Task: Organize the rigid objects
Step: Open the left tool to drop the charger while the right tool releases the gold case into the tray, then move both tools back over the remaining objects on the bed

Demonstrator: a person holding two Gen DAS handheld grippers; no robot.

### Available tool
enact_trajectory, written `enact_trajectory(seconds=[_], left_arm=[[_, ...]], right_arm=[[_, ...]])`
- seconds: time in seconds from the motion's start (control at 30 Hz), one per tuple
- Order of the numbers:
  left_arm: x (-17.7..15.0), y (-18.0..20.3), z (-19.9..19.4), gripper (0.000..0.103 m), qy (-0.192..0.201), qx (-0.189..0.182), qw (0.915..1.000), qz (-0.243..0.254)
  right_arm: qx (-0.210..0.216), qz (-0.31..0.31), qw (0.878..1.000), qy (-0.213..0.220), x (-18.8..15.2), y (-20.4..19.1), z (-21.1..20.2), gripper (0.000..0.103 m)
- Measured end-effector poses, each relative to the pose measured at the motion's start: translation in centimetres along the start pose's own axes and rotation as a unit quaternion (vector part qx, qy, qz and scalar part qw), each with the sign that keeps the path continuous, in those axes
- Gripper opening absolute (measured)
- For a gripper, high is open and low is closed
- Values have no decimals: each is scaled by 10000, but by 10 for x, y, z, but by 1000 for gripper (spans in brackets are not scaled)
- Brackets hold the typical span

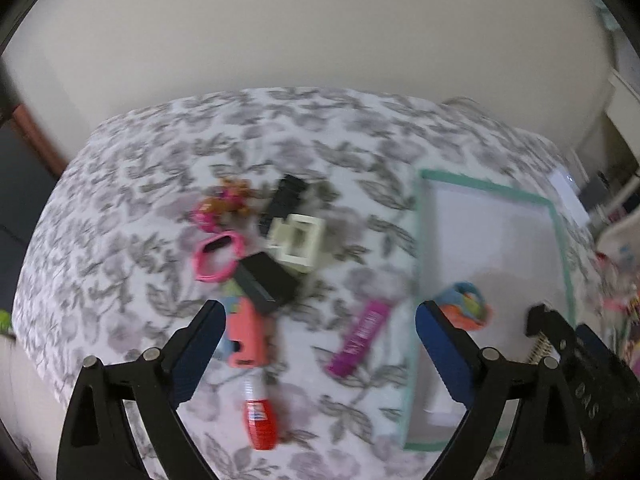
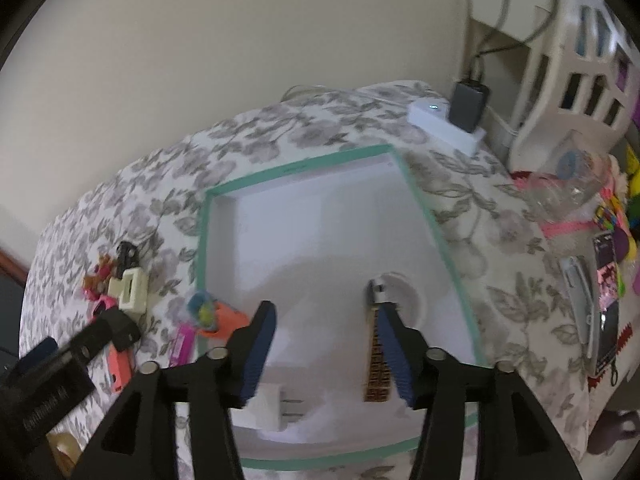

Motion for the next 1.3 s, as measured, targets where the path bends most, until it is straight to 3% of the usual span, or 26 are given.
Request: enact_trajectory(seconds=[0.1, 0.27, 0.63, 0.7, 0.8, 0.97, 1.3], left_arm=[[1, -18, 4, 101, -48, 76, 9997, -239], [2, -48, 11, 101, -248, -122, 9978, -603], [-2, -139, 15, 101, -270, 355, 9904, -1310], [-4, -157, 15, 101, -247, 530, 9879, -1433], [-7, -180, 11, 101, -179, 688, 9834, -1669], [-16, -194, 17, 101, -295, 651, 9813, -1787], [-42, -196, 42, 101, -798, 660, 9786, -1777]], right_arm=[[31, -132, 9999, -10, -4, -12, 2, 69], [120, -331, 9993, -107, -11, -30, 9, 74], [171, -603, 9978, -237, -23, -59, 19, 90], [185, -678, 9973, -221, -24, -66, 18, 99], [309, -804, 9962, -131, -24, -83, 12, 99], [569, -1138, 9918, -90, -31, -120, 7, 99], [877, -1944, 9740, -764, -82, -179, 29, 99]])
Point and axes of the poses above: each gripper's, at about its wrist camera, not at the fingertips, and z roughly the way its jaws point, y to its right, x to its top, the point moved 8 cm from there along z, roughly the way its jaws point
